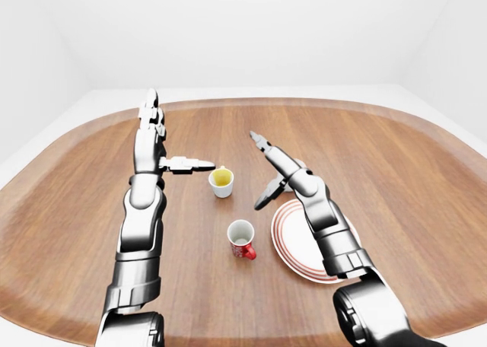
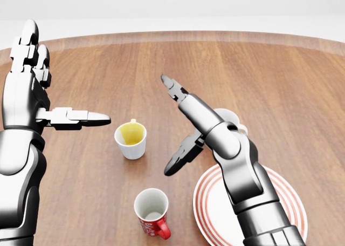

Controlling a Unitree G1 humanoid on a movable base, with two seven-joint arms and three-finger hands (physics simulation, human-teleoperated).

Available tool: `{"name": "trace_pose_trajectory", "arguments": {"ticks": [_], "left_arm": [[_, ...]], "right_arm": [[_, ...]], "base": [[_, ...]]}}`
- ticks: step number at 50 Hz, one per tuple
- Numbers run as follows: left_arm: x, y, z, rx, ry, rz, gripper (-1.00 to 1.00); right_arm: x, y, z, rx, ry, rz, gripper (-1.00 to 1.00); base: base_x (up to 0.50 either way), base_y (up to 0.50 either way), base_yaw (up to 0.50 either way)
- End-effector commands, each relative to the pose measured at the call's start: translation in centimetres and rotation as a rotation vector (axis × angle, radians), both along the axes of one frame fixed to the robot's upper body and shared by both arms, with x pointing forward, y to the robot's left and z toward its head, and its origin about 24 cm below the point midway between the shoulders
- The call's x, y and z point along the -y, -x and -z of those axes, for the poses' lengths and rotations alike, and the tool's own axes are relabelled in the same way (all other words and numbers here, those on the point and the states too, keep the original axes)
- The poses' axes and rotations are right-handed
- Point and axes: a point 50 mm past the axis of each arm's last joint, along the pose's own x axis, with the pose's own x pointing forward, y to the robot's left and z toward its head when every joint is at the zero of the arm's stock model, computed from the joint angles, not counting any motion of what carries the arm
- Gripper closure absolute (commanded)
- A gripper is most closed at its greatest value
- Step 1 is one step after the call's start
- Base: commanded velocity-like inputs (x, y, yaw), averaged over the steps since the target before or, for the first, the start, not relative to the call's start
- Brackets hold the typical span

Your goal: Pick up the red mug and put it on the plate

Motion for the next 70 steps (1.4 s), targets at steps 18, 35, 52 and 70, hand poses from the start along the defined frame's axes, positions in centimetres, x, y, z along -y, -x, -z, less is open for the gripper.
{"name": "trace_pose_trajectory", "arguments": {"ticks": [18,35,52,70], "left_arm": [[0.0,-0.1,0.7,-0.031,0.003,0.000,-1.00],[-0.2,-0.2,1.0,-0.044,0.009,-0.002,-1.00],[-0.2,-0.2,1.1,-0.047,0.009,0.000,-1.00],[-0.5,-0.3,1.7,-0.069,0.018,-0.005,-1.00]], "right_arm": [[-1.8,-0.9,5.3,-0.217,0.069,0.053,-1.00],[-3.4,-0.2,8.4,-0.349,0.127,0.064,-1.00],[-4.6,0.7,10.0,-0.407,0.168,0.045,-1.00],[-5.2,1.8,11.6,-0.457,0.210,0.043,-1.00]], "base": [[0.00,0.00,0.00],[0.00,0.00,0.00],[0.00,0.00,0.00],[0.00,0.00,0.00]]}}
